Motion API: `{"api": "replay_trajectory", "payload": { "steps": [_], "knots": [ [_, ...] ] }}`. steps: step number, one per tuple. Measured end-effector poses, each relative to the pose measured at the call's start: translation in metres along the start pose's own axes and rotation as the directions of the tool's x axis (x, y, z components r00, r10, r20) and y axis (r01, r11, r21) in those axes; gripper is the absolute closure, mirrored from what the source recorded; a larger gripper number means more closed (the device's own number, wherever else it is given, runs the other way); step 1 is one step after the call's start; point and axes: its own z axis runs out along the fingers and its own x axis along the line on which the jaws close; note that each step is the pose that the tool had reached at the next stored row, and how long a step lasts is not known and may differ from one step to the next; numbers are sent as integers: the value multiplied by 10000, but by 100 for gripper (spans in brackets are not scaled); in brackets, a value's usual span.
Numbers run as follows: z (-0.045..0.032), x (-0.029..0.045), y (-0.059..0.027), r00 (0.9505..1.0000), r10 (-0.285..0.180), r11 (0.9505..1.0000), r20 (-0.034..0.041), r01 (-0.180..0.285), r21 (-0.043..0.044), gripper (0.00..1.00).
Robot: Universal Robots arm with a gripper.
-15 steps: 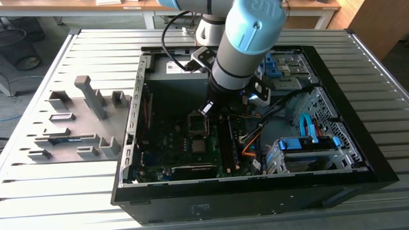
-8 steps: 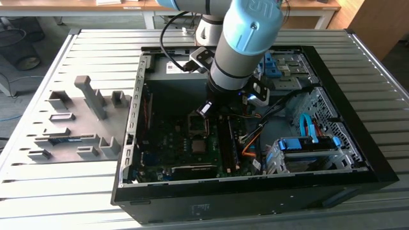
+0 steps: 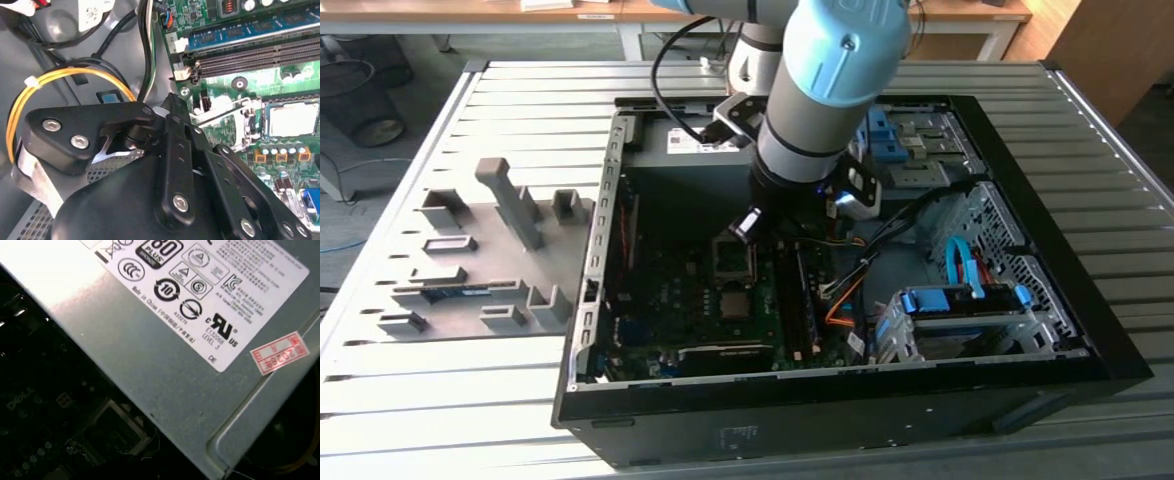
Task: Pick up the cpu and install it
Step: 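Close the cpu cover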
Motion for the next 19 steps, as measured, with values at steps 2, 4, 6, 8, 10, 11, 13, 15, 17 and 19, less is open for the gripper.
{"api": "replay_trajectory", "payload": {
  "steps": [2, 4, 6, 8, 10, 11, 13, 15, 17, 19],
  "knots": [
    [-17, 6, 9, 10000, -5, 10000, 13, 5, 11, 90],
    [-20, 16, 13, 10000, -7, 10000, 21, 7, 18, 90],
    [-23, 27, 16, 10000, -9, 10000, 24, 9, 23, 90],
    [-27, 39, 19, 10000, -13, 10000, 29, 13, 30, 90],
    [-38, 49, 23, 10000, -16, 10000, 37, 16, 39, 90],
    [-46, 54, 26, 10000, -18, 10000, 42, 18, 43, 90],
    [-68, 64, 33, 10000, -24, 10000, 58, 23, 57, 90],
    [-93, 73, 43, 10000, -30, 10000, 72, 30, 71, 90],
    [-119, 80, 54, 10000, -39, 10000, 84, 38, 85, 90],
    [-140, 88, 65, 9999, -57, 9999, 97, 56, 100, 90]
  ]
}}
